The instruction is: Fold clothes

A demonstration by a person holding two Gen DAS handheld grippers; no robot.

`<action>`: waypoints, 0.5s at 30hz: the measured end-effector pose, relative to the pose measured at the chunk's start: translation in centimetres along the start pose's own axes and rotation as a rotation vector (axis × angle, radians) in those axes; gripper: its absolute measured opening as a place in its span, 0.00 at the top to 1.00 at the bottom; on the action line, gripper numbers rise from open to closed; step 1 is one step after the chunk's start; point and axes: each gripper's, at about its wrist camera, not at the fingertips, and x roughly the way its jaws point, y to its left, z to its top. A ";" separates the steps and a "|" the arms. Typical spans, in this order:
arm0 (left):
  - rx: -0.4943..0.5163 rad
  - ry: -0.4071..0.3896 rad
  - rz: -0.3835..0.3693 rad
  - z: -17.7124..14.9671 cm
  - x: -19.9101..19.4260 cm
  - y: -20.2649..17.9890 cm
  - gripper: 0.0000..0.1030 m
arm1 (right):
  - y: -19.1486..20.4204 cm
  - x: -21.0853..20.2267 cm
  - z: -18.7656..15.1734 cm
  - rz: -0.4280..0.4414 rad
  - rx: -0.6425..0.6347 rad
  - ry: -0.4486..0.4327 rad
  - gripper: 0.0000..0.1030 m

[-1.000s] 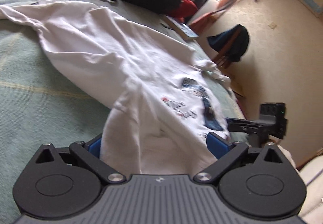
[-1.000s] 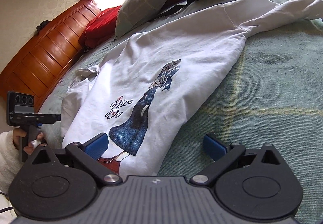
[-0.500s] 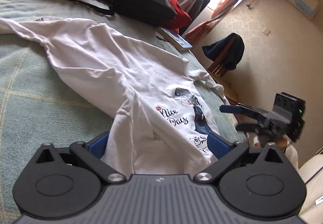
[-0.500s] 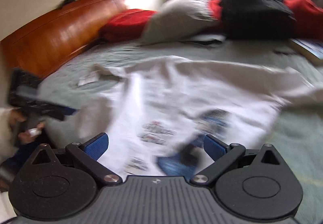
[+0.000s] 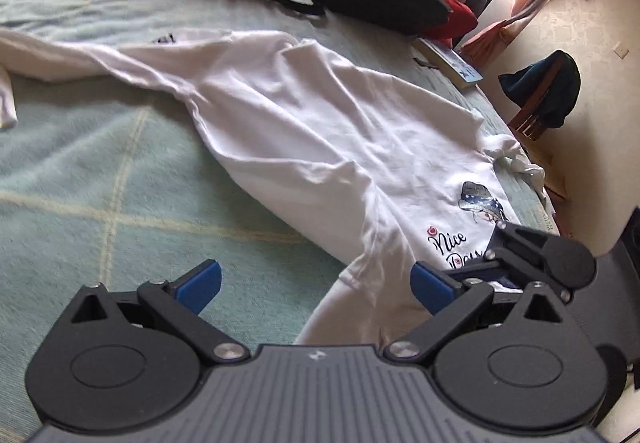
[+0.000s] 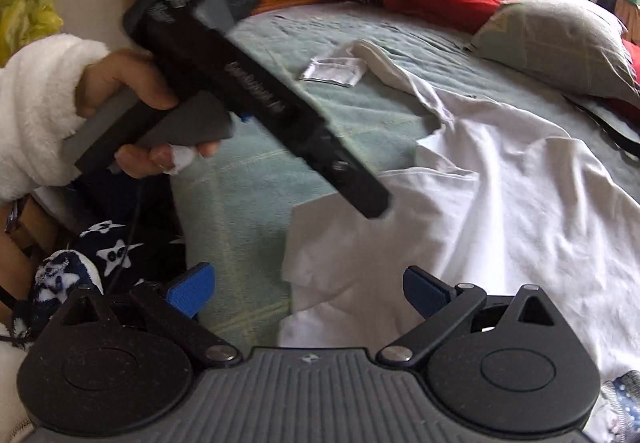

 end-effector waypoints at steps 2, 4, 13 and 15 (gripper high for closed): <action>0.025 -0.007 -0.082 -0.2 0.1 -0.3 0.03 | -0.9 -0.7 -0.2 -0.022 0.017 0.005 0.01; 0.058 0.011 -0.126 -0.6 0.9 -0.7 0.03 | -1.8 -1.3 -0.9 -0.042 0.049 0.010 0.01; 0.039 0.008 -0.292 -2.8 3.1 1.4 0.01 | -4.9 -3.2 -5.0 -0.093 0.239 0.018 0.01; 0.040 0.045 -0.333 -2.6 3.0 0.7 0.01 | -5.6 -3.8 -5.7 -0.108 0.274 0.013 0.01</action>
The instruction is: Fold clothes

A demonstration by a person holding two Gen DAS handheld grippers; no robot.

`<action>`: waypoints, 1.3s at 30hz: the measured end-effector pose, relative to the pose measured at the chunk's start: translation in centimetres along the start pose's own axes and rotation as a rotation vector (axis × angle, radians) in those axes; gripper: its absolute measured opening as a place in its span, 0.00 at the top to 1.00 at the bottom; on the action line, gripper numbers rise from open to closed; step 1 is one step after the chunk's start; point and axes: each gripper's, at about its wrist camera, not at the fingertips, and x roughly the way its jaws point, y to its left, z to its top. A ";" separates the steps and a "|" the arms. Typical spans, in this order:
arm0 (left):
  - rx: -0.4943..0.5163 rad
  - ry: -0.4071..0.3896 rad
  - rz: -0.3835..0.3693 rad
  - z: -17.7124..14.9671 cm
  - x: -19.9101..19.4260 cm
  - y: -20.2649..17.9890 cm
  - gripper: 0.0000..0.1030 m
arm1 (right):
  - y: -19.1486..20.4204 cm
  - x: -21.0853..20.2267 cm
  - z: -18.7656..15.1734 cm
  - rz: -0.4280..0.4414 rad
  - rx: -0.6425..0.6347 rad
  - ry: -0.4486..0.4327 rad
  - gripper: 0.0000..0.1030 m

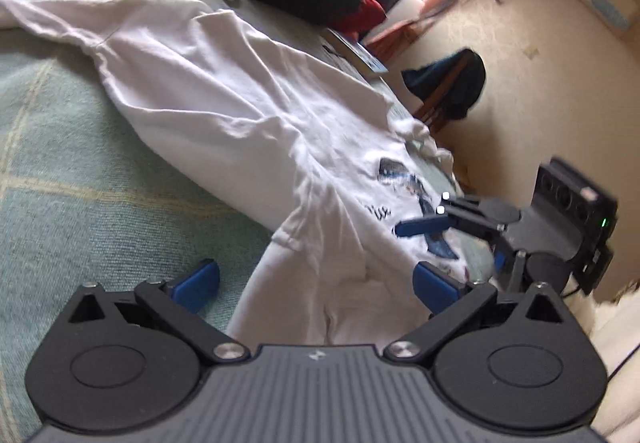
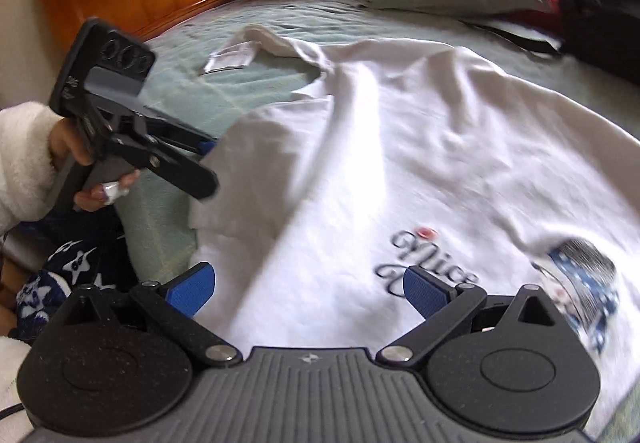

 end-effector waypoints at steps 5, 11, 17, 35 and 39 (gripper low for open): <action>0.054 0.101 -0.045 -0.6 0.8 -1.5 0.04 | -0.9 -1.7 -0.5 -0.014 0.036 -0.040 0.00; -0.050 0.005 0.007 -1.1 0.0 0.4 0.38 | -2.0 -2.3 -1.3 -0.022 0.089 -0.062 0.00; -0.183 -0.096 0.092 -2.5 -0.8 2.7 0.89 | -2.6 -2.6 -2.4 -0.036 0.124 -0.074 0.00; -0.081 -0.171 0.385 -7.2 -11.3 -2.6 0.96 | -5.7 -8.9 -5.7 -0.112 0.310 -0.219 0.00; -0.118 -0.150 0.459 -8.3 -11.9 -2.4 0.95 | -5.7 -9.5 -6.1 -0.109 0.338 -0.240 0.00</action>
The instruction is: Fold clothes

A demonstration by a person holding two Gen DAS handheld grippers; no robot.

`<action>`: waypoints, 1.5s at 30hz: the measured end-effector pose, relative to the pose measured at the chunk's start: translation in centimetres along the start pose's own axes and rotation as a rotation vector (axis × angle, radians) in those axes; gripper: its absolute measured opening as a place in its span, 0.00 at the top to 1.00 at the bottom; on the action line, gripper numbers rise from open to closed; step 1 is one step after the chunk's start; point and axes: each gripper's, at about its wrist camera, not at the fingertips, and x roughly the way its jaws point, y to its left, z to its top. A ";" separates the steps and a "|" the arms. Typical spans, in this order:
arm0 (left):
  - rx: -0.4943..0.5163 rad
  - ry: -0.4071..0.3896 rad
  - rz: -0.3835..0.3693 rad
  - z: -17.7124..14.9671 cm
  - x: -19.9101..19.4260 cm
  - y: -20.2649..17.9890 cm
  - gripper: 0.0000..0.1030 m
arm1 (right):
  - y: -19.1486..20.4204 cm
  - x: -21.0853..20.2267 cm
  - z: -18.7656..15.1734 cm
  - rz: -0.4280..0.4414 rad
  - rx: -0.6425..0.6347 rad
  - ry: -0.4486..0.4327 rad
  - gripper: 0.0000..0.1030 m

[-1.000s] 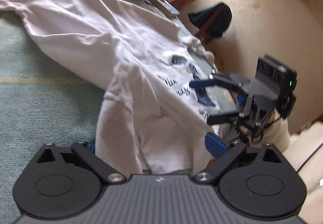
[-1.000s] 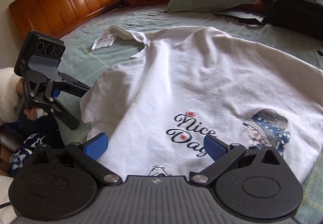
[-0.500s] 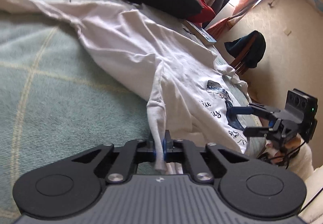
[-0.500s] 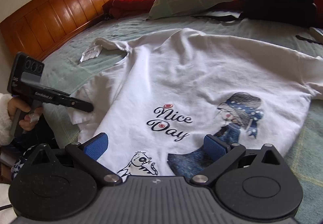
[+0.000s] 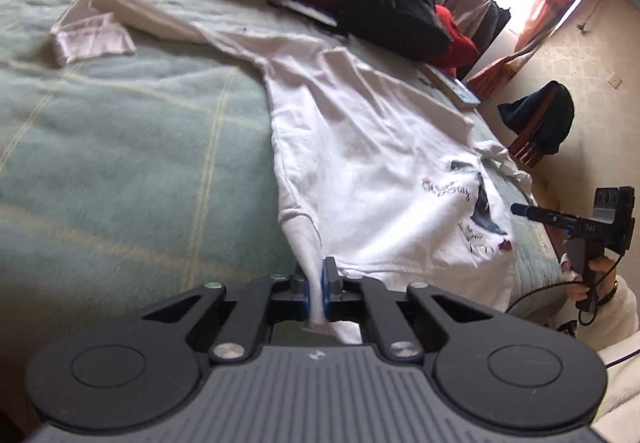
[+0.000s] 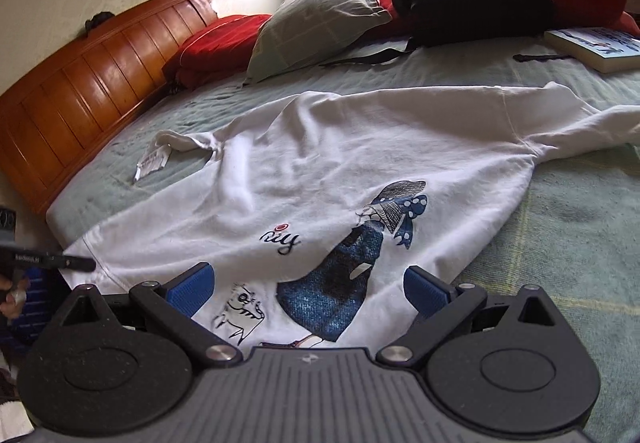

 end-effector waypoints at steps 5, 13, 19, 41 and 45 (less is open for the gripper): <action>0.020 -0.022 0.103 -0.1 -1.2 -0.2 0.90 | -0.2 -1.1 -0.9 -0.009 0.010 -0.015 0.00; 0.374 -0.017 0.215 0.2 -0.4 -9.6 0.32 | -2.5 -2.9 -3.0 -0.042 0.105 -0.044 0.00; 0.623 -0.006 0.160 -0.5 4.4 -19.4 0.12 | -3.7 -4.0 -4.7 -0.131 0.109 -0.049 0.00; 0.739 -0.003 0.285 -2.9 18.9 -32.8 0.08 | -6.0 -7.9 -10.0 -0.319 0.033 -0.058 0.00; 0.675 -0.047 0.295 -1.1 17.1 -31.1 0.08 | -6.1 -7.6 -9.7 -0.291 0.034 -0.067 0.00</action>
